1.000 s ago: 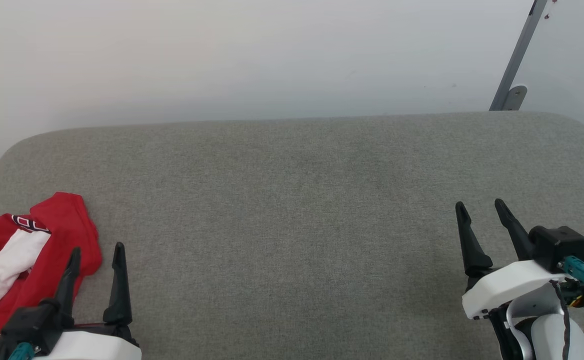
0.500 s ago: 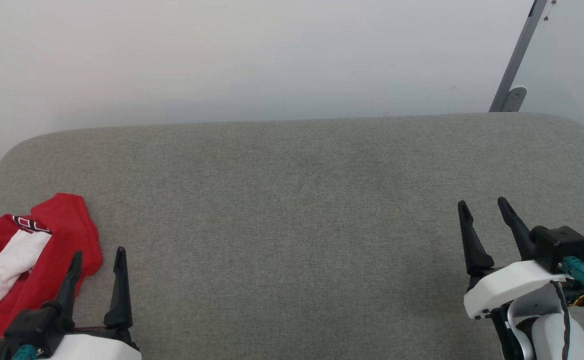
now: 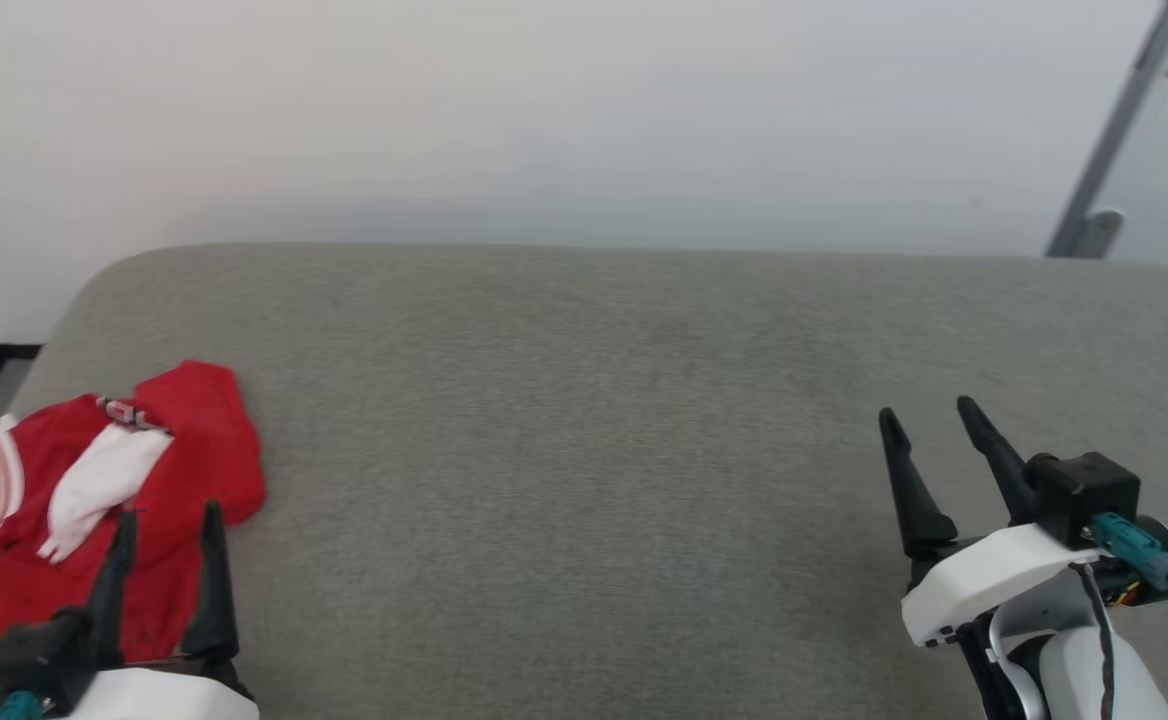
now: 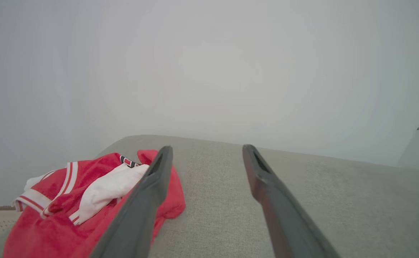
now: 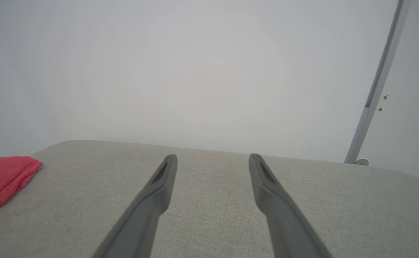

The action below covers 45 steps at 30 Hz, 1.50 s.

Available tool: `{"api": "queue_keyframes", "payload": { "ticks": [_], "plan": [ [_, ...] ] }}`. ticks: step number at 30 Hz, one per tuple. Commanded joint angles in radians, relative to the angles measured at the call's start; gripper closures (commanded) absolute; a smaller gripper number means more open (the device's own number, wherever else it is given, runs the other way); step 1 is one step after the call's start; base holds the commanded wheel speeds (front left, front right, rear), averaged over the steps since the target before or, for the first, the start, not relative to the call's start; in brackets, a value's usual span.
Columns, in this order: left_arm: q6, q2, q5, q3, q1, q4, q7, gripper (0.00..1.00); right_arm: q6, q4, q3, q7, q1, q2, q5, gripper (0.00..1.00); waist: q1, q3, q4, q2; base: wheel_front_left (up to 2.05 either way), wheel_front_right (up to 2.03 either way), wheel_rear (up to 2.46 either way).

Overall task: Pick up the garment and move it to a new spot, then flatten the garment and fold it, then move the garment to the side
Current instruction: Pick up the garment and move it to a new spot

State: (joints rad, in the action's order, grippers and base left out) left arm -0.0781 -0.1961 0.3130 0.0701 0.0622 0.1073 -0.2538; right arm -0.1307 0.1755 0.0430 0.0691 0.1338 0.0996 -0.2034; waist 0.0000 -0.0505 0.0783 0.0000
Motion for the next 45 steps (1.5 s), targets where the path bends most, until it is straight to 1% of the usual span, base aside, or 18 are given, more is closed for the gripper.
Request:
{"api": "queue_keyframes", "payload": {
  "ticks": [1,14,20,24,29,36,40,45],
  "plan": [
    [0.006,-0.007,0.008,0.007,-0.009,-0.001,0.005,0.00,0.000,0.002,0.006,-0.002,0.006,0.002,-0.005,0.00,0.0000,-0.007,0.031,0.0000,0.00,0.00,0.00],
    [0.046,-0.035,0.033,0.055,0.027,-0.043,0.047,0.00,0.000,0.031,0.109,-0.011,0.034,0.009,-0.043,0.00,0.0000,-0.021,0.201,0.0000,0.00,0.00,0.00],
    [0.060,-0.033,0.046,0.062,0.028,-0.054,0.060,0.00,0.000,0.042,0.151,-0.011,0.045,0.012,-0.062,0.00,0.0000,-0.021,0.265,0.0000,0.00,0.00,0.00],
    [0.067,-0.036,0.054,0.066,0.027,-0.056,0.065,0.00,0.000,0.047,0.165,-0.010,0.055,0.014,-0.071,0.00,0.0000,-0.018,0.292,0.0000,0.00,0.00,0.00],
    [0.078,-0.028,0.063,0.067,0.022,-0.057,0.068,0.00,0.000,0.049,0.160,-0.007,0.058,0.016,-0.069,0.00,0.0000,-0.011,0.313,0.0000,0.00,0.00,0.00],
    [0.071,-0.032,0.081,0.062,-0.036,-0.036,0.076,0.00,0.000,0.042,0.130,-0.014,0.055,0.022,-0.068,0.00,0.0000,0.009,0.320,0.0000,0.00,0.00,0.00],
    [0.056,-0.049,0.095,0.057,-0.105,-0.006,0.087,0.00,0.000,0.028,0.114,-0.024,0.067,0.027,-0.060,0.00,0.0000,0.043,0.302,0.0000,0.00,0.00,0.00],
    [0.021,-0.086,0.127,0.061,-0.216,0.066,0.104,0.00,0.000,0.000,0.098,-0.037,0.087,0.037,-0.049,0.00,0.0000,0.097,0.271,0.0000,0.00,0.00,0.00]
  ]
}}
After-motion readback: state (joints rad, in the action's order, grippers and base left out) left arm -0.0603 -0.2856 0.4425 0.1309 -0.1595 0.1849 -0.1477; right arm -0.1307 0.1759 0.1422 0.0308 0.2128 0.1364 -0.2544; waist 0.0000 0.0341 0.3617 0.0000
